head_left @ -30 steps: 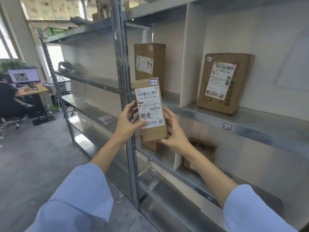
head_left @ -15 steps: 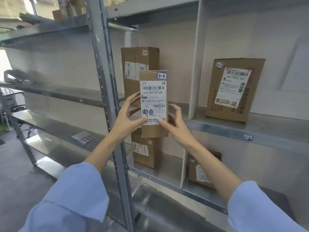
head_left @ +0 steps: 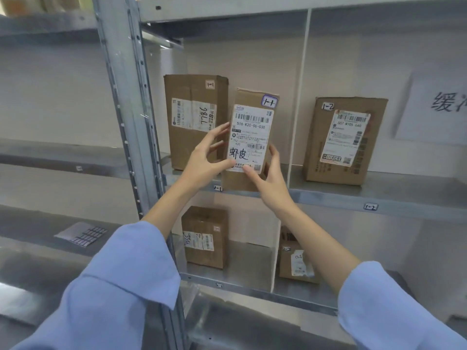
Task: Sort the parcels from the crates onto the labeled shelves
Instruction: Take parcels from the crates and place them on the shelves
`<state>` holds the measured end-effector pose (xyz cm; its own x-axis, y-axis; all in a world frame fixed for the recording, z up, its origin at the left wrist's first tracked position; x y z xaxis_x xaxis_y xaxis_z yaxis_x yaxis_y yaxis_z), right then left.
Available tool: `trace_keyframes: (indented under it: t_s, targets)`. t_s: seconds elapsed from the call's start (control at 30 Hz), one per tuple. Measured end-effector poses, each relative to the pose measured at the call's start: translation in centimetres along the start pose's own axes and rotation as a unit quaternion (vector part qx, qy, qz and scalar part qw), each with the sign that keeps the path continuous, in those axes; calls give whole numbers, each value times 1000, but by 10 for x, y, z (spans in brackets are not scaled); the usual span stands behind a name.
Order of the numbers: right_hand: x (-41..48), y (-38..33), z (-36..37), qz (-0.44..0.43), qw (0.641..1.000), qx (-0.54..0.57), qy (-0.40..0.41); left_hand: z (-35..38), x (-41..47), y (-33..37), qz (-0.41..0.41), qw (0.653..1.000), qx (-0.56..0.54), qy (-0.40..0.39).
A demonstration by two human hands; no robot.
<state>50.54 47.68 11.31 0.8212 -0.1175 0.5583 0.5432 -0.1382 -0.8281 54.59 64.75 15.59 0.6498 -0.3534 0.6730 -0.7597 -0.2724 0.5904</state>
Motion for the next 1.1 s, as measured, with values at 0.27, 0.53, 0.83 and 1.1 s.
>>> trace_keyframes:
  t_s: [0.27, 0.53, 0.83, 1.1]
  targets:
    - [33, 13, -1, 36, 996, -64, 48, -23, -13, -44, -50, 978, 202, -15]
    - [65, 40, -3, 81, 988, -112, 69, -31, -29, -87, -52, 888, 456, -29]
    - [79, 55, -4, 93, 984, -139, 54, -20, -41, -99, -68, 877, 472, -57]
    - [61, 48, -4, 51, 972, -208, 99, -8, -60, -88, -64, 884, 461, -52]
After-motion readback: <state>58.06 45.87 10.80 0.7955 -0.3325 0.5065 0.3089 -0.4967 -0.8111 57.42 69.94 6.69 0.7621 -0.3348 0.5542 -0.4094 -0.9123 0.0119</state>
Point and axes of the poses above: each hand's wrist, its own x-axis towards the middle knuckle, its own z-axis out of the palm, y = z × x, the point moved 2 cm from there along x, towards the middle knuckle, and after that the axes turned 7 degrees about x, right-handed, at the moved point
